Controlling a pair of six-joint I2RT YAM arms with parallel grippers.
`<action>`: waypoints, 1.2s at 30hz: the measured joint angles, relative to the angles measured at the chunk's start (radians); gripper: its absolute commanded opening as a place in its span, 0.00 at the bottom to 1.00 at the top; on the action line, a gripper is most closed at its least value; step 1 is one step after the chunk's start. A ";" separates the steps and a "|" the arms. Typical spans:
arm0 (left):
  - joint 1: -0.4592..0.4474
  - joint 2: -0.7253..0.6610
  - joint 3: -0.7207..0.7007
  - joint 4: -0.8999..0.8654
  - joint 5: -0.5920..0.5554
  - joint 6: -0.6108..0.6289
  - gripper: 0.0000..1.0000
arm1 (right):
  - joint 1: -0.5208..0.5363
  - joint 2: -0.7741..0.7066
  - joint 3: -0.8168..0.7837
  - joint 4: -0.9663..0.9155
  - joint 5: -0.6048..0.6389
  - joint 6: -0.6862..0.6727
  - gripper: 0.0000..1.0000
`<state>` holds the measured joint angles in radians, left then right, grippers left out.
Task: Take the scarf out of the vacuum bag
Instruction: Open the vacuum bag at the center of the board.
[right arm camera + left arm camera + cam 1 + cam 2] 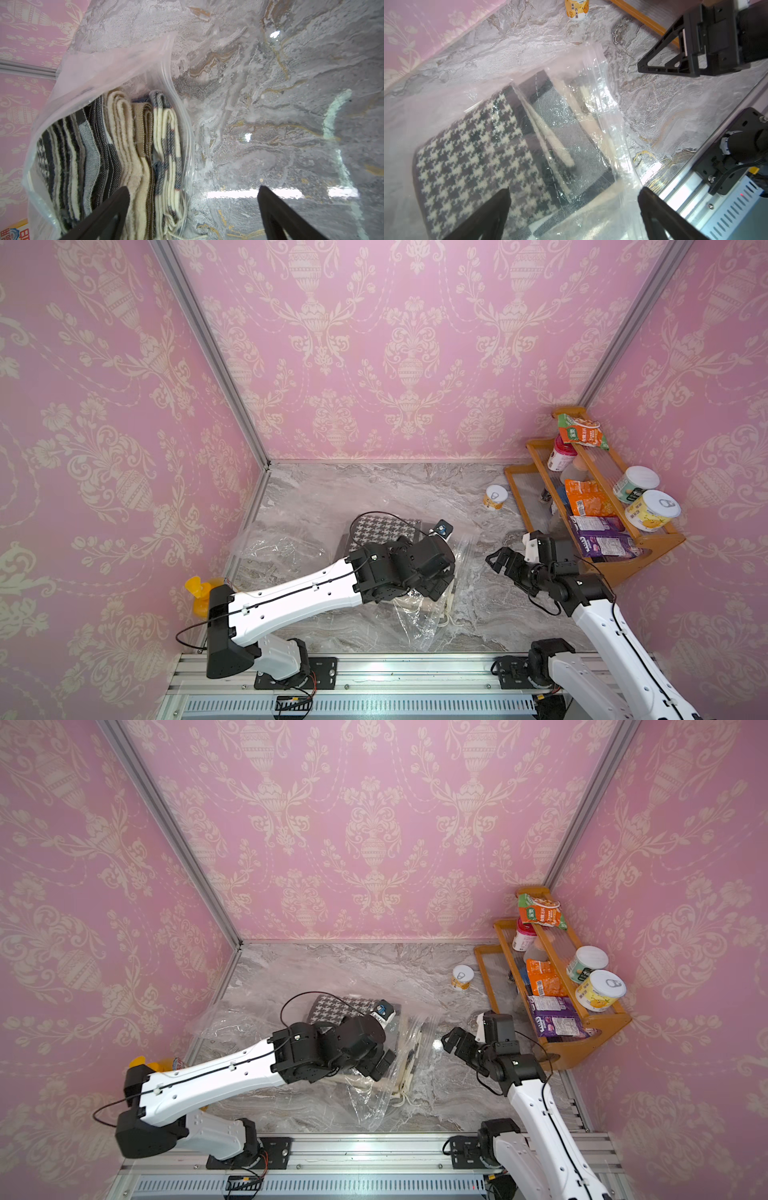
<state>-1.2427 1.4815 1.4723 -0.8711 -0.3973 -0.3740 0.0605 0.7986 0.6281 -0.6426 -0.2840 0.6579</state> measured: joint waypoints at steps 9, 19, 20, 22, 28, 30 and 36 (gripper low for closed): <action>-0.191 0.309 0.236 -0.145 -0.302 -0.024 0.99 | -0.057 -0.026 0.000 0.000 -0.082 0.004 0.99; -0.216 0.570 0.453 -0.378 -0.467 -0.079 0.98 | -0.098 -0.029 -0.020 0.005 -0.154 0.024 0.99; -0.216 0.585 0.460 -0.402 -0.481 -0.089 0.98 | -0.100 -0.031 -0.028 0.006 -0.159 0.025 0.99; -0.216 0.608 0.472 -0.433 -0.510 -0.100 0.98 | -0.106 -0.038 -0.045 0.008 -0.170 0.026 0.99; -0.211 0.634 0.475 -0.467 -0.560 -0.121 0.71 | -0.113 -0.070 -0.074 0.009 -0.189 0.028 0.99; -0.202 0.640 0.476 -0.473 -0.571 -0.121 0.57 | -0.113 -0.080 -0.079 0.009 -0.194 0.028 0.99; -0.171 0.642 0.475 -0.462 -0.577 -0.111 0.10 | -0.113 -0.097 -0.085 0.009 -0.212 0.028 0.95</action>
<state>-1.4136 2.1231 1.9472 -1.3334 -0.9745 -0.4847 -0.0528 0.7021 0.5430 -0.6334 -0.4965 0.6857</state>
